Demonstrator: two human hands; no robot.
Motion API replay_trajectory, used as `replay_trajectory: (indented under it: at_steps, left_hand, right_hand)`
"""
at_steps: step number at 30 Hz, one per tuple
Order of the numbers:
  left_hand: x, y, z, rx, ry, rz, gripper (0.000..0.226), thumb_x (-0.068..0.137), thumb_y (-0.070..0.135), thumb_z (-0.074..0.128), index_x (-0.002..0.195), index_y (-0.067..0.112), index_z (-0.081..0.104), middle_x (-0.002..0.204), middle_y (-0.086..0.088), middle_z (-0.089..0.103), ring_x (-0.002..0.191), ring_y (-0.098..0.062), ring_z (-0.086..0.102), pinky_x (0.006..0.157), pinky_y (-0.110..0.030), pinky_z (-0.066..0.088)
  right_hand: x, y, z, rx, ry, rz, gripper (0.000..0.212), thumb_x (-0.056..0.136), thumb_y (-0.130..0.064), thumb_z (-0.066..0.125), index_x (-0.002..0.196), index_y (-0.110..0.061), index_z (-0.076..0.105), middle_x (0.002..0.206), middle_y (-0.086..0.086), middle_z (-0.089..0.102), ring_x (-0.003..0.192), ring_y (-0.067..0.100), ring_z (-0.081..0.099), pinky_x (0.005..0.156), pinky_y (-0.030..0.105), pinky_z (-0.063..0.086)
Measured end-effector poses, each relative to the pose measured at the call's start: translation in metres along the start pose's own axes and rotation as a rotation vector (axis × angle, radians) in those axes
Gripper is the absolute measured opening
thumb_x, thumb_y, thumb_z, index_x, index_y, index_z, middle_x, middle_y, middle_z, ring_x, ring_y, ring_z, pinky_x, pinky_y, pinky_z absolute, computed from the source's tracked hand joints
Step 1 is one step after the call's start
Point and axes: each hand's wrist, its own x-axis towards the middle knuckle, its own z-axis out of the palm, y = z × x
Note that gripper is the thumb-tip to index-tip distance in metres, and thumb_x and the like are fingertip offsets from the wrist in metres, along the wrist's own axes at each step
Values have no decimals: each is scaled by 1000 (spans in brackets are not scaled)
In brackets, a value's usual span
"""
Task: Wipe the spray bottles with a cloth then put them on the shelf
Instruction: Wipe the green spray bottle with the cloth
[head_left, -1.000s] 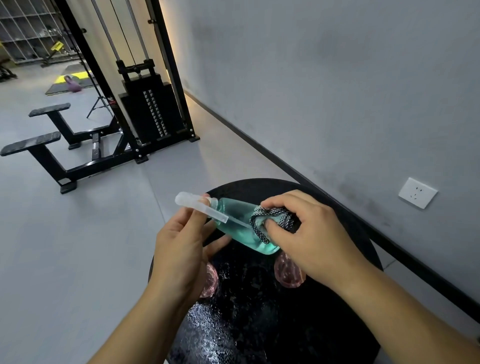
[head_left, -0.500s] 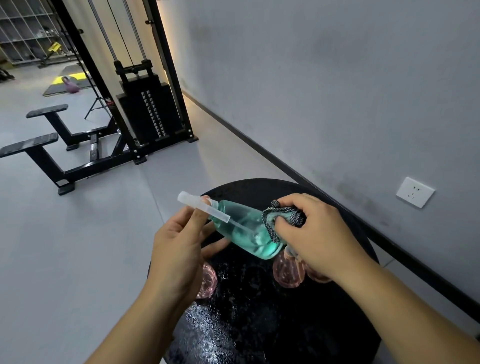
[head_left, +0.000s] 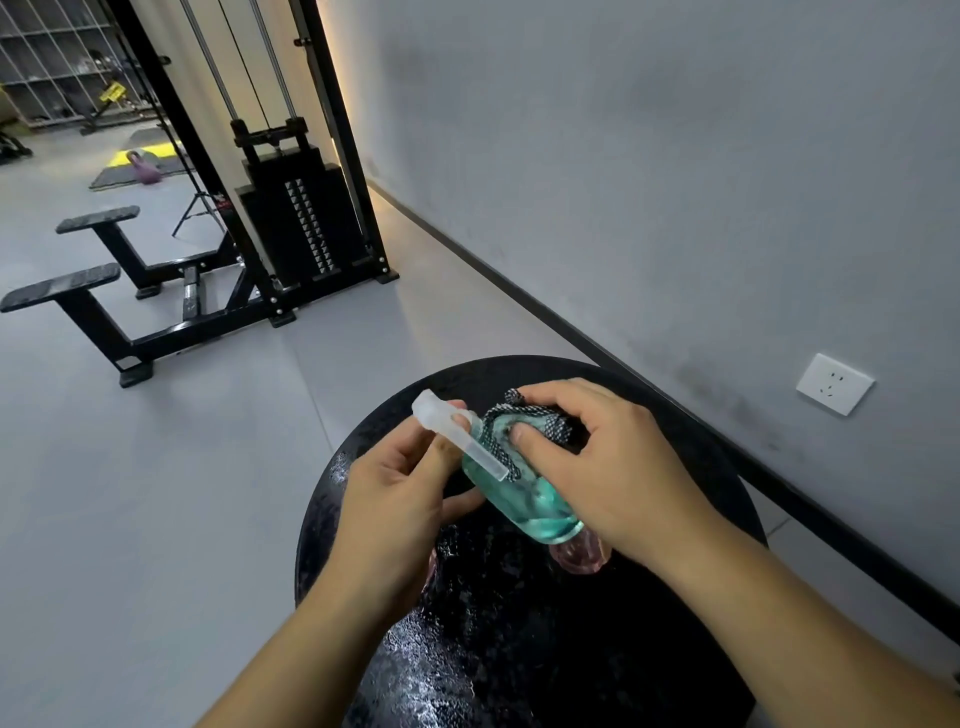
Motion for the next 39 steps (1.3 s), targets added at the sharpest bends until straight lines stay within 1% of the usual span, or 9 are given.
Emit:
replay_trajectory:
  at_steps: [3, 7, 14, 21, 24, 26, 31, 35, 39]
  left_hand:
    - [1, 2, 0, -3, 9, 27, 18, 89, 29, 72, 99, 18, 83, 110, -10, 80, 99, -20, 78, 73, -34, 64]
    - [3, 7, -2, -13, 24, 67, 17, 98, 23, 67, 104, 13, 79, 107, -9, 81, 99, -21, 79, 73, -34, 64]
    - [-1, 4, 3, 12, -9, 71, 27, 90, 26, 69, 108, 9, 78, 102, -7, 81, 90, -18, 79, 68, -29, 63]
    - [3, 3, -3, 17, -3, 94, 23, 91, 25, 69, 108, 12, 79, 109, -10, 81, 101, -25, 80, 75, -35, 65]
    - [1, 2, 0, 19, -25, 93, 23, 92, 24, 67, 108, 11, 78, 105, -7, 81, 97, -21, 80, 73, -34, 65]
    - [1, 4, 0, 13, -16, 95, 26, 91, 25, 67, 109, 9, 77, 103, -7, 81, 96, -21, 80, 73, -37, 65]
    - [5, 7, -8, -42, 49, 76, 19, 90, 29, 69, 94, 19, 84, 109, -12, 81, 103, -25, 79, 73, -37, 66]
    - [7, 8, -7, -86, 71, 53, 21, 91, 28, 68, 99, 14, 81, 106, -8, 81, 102, -24, 79, 68, -35, 66]
    - [7, 10, -7, -116, 91, 19, 18, 101, 21, 64, 106, 12, 78, 105, -4, 81, 92, -17, 79, 62, -32, 64]
  right_hand:
    - [3, 1, -2, 1, 19, 44, 28, 93, -28, 73, 120, -32, 72, 110, -23, 68, 101, -12, 60, 82, 3, 46]
    - [5, 8, -8, -8, 16, 133, 29, 92, -32, 73, 120, -33, 71, 103, -17, 72, 74, -6, 62, 63, 7, 42]
    - [4, -4, -2, 45, 8, 46, 28, 93, -30, 74, 120, -33, 71, 108, -24, 69, 99, -9, 64, 83, 10, 52]
    - [6, 12, -10, -53, -33, 136, 28, 95, -35, 69, 123, -36, 69, 109, -18, 71, 66, -6, 63, 62, 8, 45]
    - [4, 4, -8, 26, -31, 93, 30, 95, -34, 71, 124, -35, 68, 112, -22, 70, 94, -8, 66, 88, 20, 56]
    - [5, 4, -10, 11, -34, 88, 31, 95, -34, 70, 126, -35, 68, 115, -24, 69, 103, -6, 66, 93, 22, 55]
    - [8, 24, -19, -89, -50, 195, 24, 94, -33, 69, 117, -35, 71, 91, -22, 74, 77, 8, 72, 72, 31, 59]
    - [4, 21, -14, -46, 20, 164, 28, 94, -33, 70, 122, -35, 69, 93, -23, 69, 75, 1, 68, 61, 16, 49]
    - [1, 12, -8, 3, -17, 91, 24, 95, -28, 71, 116, -39, 70, 103, -23, 67, 68, -10, 63, 63, 7, 44]
